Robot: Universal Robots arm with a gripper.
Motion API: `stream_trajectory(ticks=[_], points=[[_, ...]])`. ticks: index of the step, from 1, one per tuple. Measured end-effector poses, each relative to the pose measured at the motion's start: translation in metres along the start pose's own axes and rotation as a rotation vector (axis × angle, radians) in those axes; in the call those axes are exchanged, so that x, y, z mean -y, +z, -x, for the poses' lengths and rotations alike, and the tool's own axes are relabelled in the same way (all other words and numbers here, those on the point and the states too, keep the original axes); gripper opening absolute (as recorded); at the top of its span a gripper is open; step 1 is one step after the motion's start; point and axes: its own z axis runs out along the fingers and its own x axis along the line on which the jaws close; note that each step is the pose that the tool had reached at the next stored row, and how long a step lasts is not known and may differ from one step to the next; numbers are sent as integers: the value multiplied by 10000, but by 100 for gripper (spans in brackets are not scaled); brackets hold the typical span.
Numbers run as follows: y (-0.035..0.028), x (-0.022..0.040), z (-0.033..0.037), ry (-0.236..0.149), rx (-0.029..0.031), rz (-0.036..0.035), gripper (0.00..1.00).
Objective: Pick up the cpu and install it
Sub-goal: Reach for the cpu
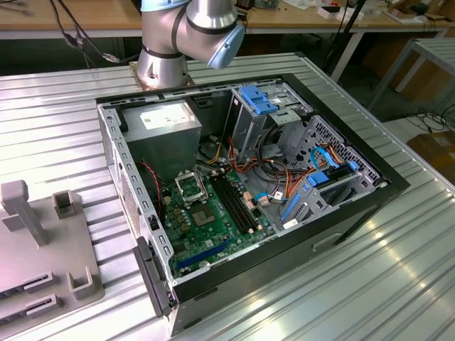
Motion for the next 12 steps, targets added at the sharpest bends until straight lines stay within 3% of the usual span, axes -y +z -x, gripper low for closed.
stream_trajectory(ticks=[3,6,12], points=[[38,6,-55,-110,-6,13,11],[100,9,-65,-610,-29,16,11],[140,28,-289,-671,-34,15,11]])
